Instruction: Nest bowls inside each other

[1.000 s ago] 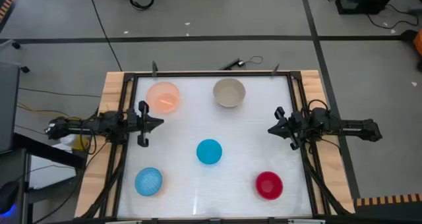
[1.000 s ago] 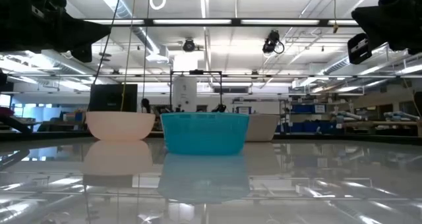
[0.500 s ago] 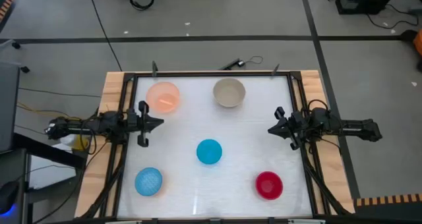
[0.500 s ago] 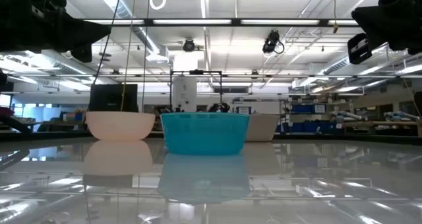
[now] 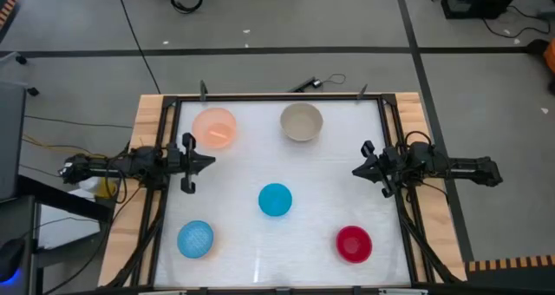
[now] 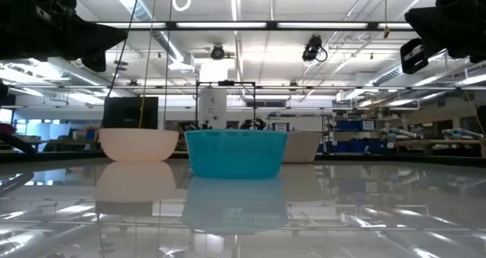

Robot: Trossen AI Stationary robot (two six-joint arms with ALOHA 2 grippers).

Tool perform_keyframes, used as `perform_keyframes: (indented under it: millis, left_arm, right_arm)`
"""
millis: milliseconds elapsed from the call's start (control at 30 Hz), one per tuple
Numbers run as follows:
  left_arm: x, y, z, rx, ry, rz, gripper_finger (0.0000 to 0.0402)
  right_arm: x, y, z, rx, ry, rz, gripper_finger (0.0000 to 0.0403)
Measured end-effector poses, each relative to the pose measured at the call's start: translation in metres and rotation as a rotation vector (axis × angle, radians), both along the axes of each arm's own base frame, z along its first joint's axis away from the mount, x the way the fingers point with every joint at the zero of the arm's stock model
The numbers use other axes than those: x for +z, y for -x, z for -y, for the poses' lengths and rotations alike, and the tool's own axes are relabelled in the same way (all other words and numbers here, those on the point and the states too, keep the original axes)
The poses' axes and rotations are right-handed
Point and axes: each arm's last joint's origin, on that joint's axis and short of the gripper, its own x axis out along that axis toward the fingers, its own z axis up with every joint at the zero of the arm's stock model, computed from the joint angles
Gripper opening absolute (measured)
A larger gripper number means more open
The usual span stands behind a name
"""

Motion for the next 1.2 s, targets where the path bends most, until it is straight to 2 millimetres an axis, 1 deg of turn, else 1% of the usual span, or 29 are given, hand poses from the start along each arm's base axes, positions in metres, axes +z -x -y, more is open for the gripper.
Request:
perform_keyframes:
  millis: [1000, 1033, 1133, 1200]
  left_arm:
    - [0.0000, 0.0000, -0.0001, 0.002, 0.000, 0.000, 0.0020]
    - [0.0000, 0.0000, -0.0005, 0.018, 0.000, 0.000, 0.0020]
    - [0.0006, 0.0008, -0.0042, 0.148, 0.022, 0.005, 0.0020]
    - [0.0008, 0.0014, -0.0061, 0.203, 0.078, 0.017, 0.0020]
  right_arm:
    - [0.0000, 0.0000, 0.0000, 0.000, 0.000, 0.000, 0.0029]
    - [0.0000, 0.0000, 0.0000, 0.000, 0.000, 0.000, 0.0029]
    - [0.0000, 0.0000, 0.0000, 0.003, -0.001, 0.000, 0.0029]
    - [-0.0001, 0.0007, -0.0012, 0.073, 0.007, -0.002, 0.0029]
